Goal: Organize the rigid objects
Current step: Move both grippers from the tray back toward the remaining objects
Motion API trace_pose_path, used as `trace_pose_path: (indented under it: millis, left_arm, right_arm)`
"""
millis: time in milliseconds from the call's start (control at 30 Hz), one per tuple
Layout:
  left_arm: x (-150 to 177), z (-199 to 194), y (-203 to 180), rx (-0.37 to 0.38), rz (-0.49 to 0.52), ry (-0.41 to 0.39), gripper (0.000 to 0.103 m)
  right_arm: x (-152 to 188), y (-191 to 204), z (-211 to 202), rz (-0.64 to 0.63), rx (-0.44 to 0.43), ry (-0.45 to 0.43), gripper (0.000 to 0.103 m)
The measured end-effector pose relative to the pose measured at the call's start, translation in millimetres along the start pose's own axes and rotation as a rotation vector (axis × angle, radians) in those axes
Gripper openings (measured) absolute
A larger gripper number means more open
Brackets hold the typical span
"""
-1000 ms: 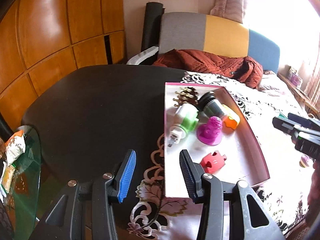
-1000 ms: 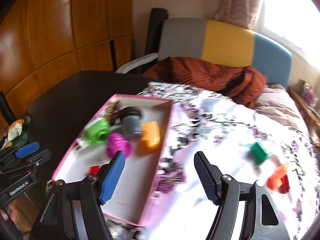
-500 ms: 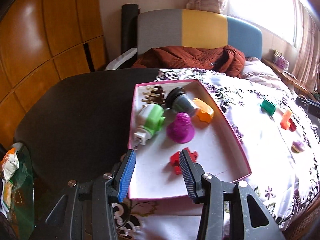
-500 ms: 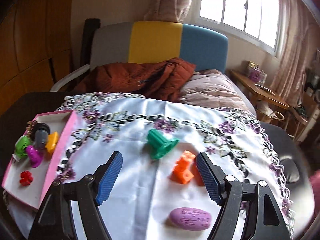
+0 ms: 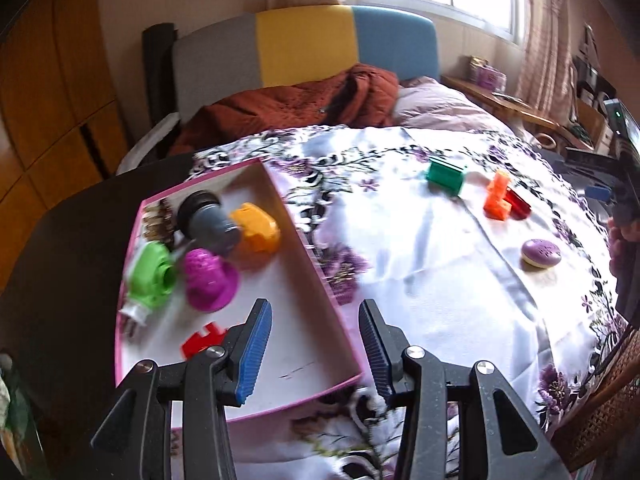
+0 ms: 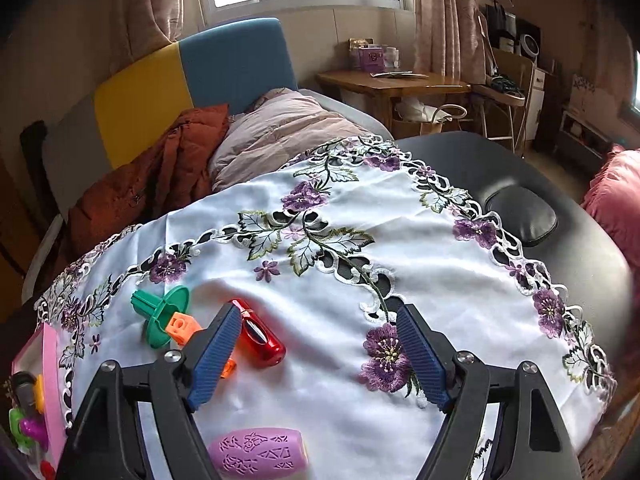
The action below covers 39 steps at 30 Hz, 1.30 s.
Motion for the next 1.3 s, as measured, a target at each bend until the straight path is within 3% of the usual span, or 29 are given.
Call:
trace_pose_path:
  millis: [700,1300]
  left_arm:
    - [-14.8,42.3,-66.1,0.082,0.125,0.068,0.046]
    - [-32.7,75.5,-122.1,0.168,0.253,0.088,0.046]
  right_arm:
    - [-2.7,-12.0,1.0,0.073,-0.031,0.02,0.084]
    - [-7.5,-51.4,3.5,0.241,-0.004,0.041,0.085]
Point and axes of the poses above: each gripper's, at about its wrist camera, not at the fingertips, and z roughly the way its jaws point, y to its left, x to its underside, the point moved 1 cm from there along z, roughly the way its jaws point, and after that the axes turned 12 degrees about x, right-handed, at the moved point
